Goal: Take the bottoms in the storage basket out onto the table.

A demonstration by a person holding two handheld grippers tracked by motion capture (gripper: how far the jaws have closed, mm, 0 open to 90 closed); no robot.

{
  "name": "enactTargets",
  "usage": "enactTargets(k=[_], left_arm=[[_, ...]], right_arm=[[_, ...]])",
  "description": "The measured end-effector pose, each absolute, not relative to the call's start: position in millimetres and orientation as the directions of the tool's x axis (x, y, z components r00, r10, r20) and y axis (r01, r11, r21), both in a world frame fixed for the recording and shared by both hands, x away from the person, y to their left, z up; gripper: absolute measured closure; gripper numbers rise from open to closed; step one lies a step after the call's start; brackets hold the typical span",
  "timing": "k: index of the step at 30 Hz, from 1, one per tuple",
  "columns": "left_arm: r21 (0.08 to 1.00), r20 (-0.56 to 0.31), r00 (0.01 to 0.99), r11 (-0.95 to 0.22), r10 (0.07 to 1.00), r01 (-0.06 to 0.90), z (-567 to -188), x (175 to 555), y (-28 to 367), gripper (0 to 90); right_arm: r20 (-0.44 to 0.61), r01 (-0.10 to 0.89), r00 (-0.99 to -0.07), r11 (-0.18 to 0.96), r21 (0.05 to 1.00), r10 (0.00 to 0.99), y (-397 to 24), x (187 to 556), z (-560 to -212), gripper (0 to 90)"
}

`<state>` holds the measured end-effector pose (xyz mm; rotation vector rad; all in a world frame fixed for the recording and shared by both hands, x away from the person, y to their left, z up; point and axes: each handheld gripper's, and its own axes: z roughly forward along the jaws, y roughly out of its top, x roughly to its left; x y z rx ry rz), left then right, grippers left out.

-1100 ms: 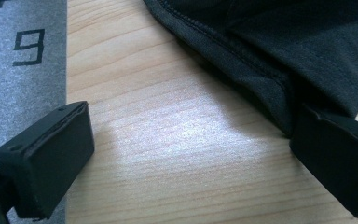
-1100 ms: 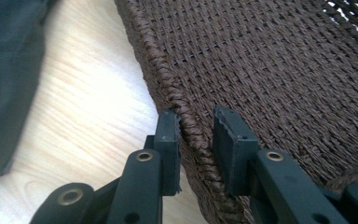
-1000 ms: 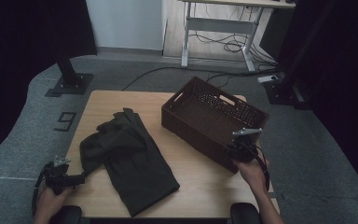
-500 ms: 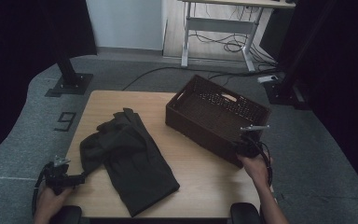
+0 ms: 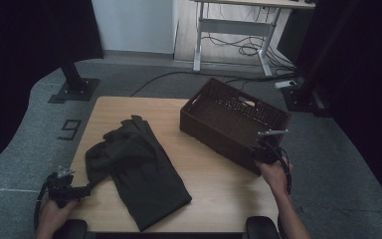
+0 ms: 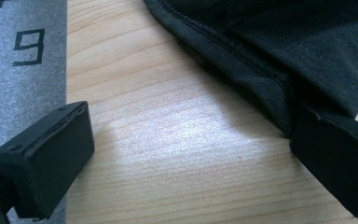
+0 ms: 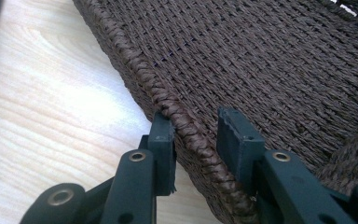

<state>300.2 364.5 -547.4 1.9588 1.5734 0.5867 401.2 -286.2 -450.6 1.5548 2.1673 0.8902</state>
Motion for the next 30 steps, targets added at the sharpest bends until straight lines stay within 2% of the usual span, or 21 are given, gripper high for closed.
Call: enactTargets(k=[30], left_arm=[[0.661,-0.005,0.217,-0.160,0.976,0.734,-547.4,300.2,364.5,0.0]], right_arm=[[0.079,0.737,-0.243,0.131,0.664,0.967,-297.1,436.1,-452.3,69.0]])
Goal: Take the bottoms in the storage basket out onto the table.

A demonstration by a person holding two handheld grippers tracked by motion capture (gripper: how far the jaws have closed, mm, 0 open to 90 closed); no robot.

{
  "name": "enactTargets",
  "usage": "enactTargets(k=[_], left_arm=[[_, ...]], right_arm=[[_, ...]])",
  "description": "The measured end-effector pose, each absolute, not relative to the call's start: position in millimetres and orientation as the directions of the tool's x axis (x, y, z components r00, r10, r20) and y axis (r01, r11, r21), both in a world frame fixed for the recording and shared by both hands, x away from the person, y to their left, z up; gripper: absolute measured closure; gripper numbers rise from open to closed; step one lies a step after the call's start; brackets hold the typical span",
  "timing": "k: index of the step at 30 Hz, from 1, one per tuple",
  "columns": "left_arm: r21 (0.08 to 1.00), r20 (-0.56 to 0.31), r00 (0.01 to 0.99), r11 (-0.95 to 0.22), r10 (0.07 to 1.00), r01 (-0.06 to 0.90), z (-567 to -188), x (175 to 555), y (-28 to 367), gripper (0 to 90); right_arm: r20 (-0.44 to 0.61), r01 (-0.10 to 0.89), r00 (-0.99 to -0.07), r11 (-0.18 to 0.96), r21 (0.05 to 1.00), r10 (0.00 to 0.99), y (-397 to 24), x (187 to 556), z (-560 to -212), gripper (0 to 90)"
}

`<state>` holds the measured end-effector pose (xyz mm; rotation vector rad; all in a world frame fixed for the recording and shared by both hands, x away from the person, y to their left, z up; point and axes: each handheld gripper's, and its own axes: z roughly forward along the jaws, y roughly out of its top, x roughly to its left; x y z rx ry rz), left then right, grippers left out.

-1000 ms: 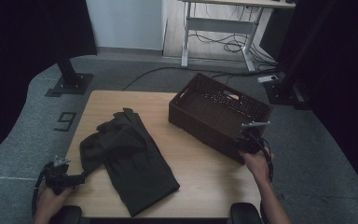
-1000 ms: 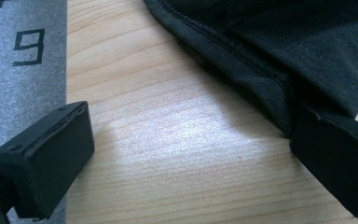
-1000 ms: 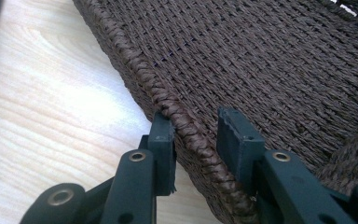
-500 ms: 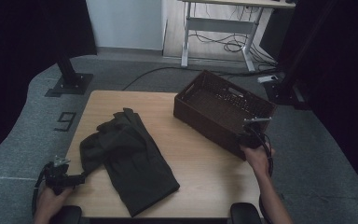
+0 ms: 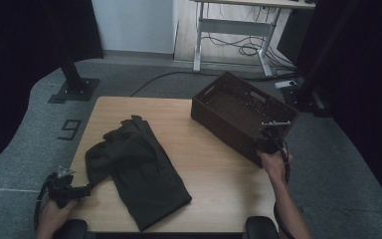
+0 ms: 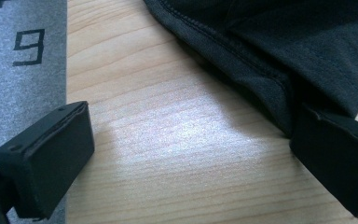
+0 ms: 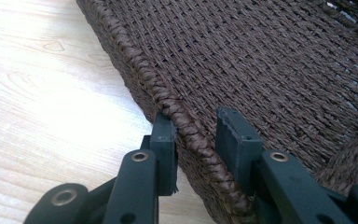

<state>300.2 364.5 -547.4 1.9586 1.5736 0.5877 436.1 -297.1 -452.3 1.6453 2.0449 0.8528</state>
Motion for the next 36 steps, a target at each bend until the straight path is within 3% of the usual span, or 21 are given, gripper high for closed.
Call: enactTargets(k=[36], left_arm=[[0.662,-0.007,0.215,-0.157,0.976,0.733,-547.6,300.2,364.2,0.0]], right_arm=[[0.063,0.739,-0.155,0.073,0.669,0.986,-316.3,476.6,-453.2,70.1]])
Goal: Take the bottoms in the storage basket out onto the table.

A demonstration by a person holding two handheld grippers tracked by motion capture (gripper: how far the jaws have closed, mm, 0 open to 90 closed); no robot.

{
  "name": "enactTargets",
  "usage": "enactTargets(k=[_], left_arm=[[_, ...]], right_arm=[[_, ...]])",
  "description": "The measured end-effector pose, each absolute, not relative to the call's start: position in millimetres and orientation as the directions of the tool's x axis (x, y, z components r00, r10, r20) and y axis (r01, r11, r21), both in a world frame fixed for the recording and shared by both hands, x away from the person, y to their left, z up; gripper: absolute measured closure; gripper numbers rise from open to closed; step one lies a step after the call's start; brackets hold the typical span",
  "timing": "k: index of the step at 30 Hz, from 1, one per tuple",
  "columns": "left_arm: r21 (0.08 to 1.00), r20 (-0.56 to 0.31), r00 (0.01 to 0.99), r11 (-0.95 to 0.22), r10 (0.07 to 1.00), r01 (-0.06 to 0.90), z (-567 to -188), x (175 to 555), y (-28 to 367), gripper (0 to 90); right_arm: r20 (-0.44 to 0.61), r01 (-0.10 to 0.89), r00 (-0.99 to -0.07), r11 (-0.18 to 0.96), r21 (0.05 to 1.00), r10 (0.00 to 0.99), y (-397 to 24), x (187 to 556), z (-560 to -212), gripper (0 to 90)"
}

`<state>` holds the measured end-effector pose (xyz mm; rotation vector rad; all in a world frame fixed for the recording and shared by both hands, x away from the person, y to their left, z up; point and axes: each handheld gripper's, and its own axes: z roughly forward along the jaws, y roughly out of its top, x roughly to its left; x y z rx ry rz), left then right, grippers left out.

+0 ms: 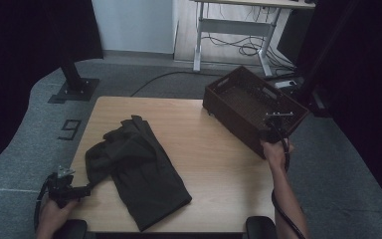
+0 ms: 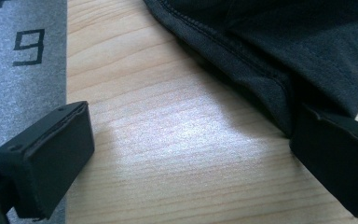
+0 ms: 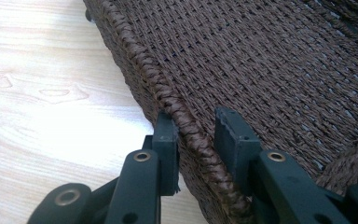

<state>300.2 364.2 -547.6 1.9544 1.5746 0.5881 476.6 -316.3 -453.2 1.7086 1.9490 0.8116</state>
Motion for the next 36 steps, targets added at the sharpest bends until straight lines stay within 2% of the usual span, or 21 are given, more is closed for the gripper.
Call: enactTargets(k=[36], left_arm=[[0.660,-0.006,0.218,-0.160,0.976,0.734,-547.4,300.2,364.5,0.0]], right_arm=[[0.031,0.724,-0.134,0.076,0.686,0.990,-333.1,506.1,-454.8,69.9]])
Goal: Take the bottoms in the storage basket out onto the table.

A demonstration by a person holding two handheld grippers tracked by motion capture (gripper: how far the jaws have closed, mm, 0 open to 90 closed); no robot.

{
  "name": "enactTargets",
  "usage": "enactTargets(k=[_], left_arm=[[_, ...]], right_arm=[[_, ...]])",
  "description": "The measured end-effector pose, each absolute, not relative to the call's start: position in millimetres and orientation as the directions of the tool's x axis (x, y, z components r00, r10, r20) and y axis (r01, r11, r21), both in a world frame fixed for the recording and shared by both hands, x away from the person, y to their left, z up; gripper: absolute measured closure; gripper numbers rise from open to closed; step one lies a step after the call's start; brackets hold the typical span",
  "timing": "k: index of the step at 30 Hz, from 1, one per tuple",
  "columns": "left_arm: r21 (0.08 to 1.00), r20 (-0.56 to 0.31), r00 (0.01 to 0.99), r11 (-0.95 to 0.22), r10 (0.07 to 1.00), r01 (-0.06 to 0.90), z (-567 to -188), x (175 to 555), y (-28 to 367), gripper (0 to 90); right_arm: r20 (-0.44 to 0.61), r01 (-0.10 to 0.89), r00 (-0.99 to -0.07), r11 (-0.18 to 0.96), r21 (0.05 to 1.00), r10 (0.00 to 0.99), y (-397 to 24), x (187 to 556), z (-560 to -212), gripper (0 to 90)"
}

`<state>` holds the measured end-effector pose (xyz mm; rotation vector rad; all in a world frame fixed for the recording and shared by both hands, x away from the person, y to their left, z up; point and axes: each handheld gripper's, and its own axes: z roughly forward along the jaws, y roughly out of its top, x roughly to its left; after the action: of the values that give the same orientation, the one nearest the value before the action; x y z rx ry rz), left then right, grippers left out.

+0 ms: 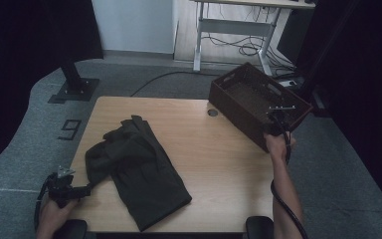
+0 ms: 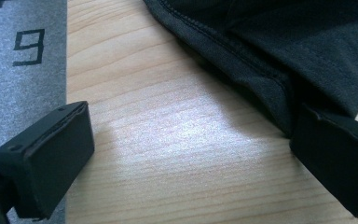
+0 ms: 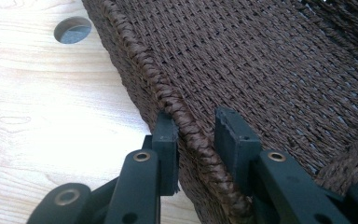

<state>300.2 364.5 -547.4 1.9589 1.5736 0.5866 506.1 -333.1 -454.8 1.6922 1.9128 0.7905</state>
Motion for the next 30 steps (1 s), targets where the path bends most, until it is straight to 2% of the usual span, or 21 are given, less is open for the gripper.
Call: enactTargets(k=[9,18,30], left_arm=[[0.660,-0.006,0.217,-0.159,0.976,0.734,-547.4,300.3,364.4,0.0],[0.660,-0.006,0.217,-0.159,0.976,0.734,-547.4,300.3,364.4,0.0],[0.660,-0.006,0.218,-0.160,0.976,0.734,-547.4,300.4,364.4,0.0]], right_arm=[[0.028,0.722,-0.159,0.097,0.685,0.987,-332.2,506.5,-452.7,66.1],[0.029,0.689,-0.206,0.124,0.714,0.978,-329.8,502.1,-445.0,41.9],[-0.006,0.635,-0.246,0.166,0.755,0.969,-326.8,486.0,-433.4,20.4]])
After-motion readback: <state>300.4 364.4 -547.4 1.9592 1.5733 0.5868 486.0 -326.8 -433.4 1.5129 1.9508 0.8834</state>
